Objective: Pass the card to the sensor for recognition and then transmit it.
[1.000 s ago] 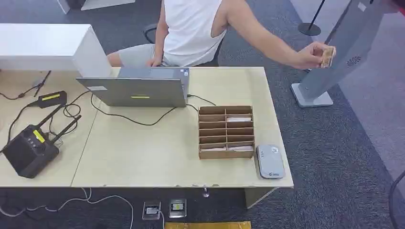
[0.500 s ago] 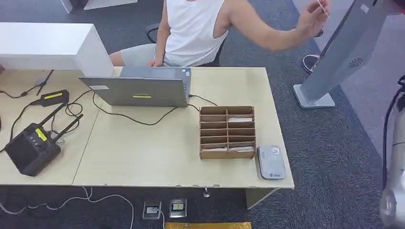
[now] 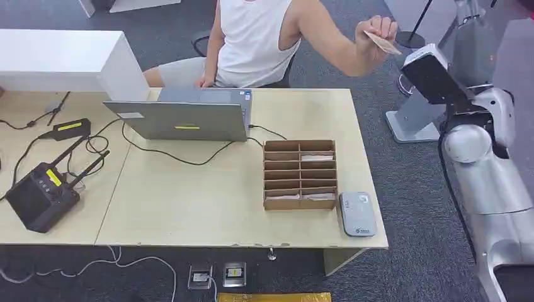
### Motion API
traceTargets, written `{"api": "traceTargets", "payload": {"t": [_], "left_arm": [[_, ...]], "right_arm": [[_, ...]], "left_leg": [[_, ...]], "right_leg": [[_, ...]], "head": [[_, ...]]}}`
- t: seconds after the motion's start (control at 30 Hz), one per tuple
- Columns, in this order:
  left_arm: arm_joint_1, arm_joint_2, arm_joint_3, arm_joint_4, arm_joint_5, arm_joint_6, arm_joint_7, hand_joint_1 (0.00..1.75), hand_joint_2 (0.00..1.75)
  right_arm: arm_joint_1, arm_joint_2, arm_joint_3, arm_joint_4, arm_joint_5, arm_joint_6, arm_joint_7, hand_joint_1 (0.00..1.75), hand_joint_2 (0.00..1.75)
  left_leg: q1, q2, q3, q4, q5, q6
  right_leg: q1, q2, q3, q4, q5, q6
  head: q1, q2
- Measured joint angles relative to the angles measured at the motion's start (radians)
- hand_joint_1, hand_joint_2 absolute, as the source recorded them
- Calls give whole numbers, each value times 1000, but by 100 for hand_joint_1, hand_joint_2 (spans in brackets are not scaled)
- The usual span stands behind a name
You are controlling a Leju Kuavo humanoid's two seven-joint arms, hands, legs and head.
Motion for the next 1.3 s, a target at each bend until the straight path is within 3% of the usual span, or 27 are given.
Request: {"api": "traceTargets", "payload": {"t": [0.73, 0.77, 0.8, 0.83, 0.87, 1.3], "left_arm": [[-22, 3, -18, 0, 0, -2, 0, 0, 0], [-22, 3, -18, 0, 0, -2, 0, 0, 0], [-22, 3, -18, 0, 0, -2, 1, 0, 0], [-23, 3, -18, 0, 0, -2, 1, 0, 0], [-23, 3, -18, 0, 0, -2, 1, 0, 0], [-10, 6, -18, 0, -6, -11, 5, 0, 0]], "right_arm": [[28, -17, 67, -13, 55, -10, 16, 0, 175], [28, -17, 68, -11, 55, -10, 16, 84, 175], [28, -17, 68, -8, 55, -9, 15, 157, 175], [28, -17, 68, -6, 55, -9, 14, 157, 175], [28, -17, 68, -4, 55, -9, 14, 175, 175], [68, -32, 68, 7, 32, 63, 20, 175, 175]], "left_leg": [[0, 1, 0, 0, 0, 0], [0, 1, 0, 0, 0, 0], [0, 1, 0, 0, 0, 0], [0, 1, 0, 0, 0, 0], [0, 1, 0, 0, 0, 0], [0, 1, 0, 0, 0, 0]], "right_leg": [[0, 1, -1, 0, 0, 0], [0, 1, -1, 0, 0, 0], [0, 1, -1, 0, 0, 0], [0, 1, -1, 0, 0, 0], [0, 1, -1, 0, 0, 0], [0, 1, -1, 0, 0, 0]], "head": [[0, 0], [0, 0], [0, 0], [0, 0], [0, 0], [0, 0]]}}
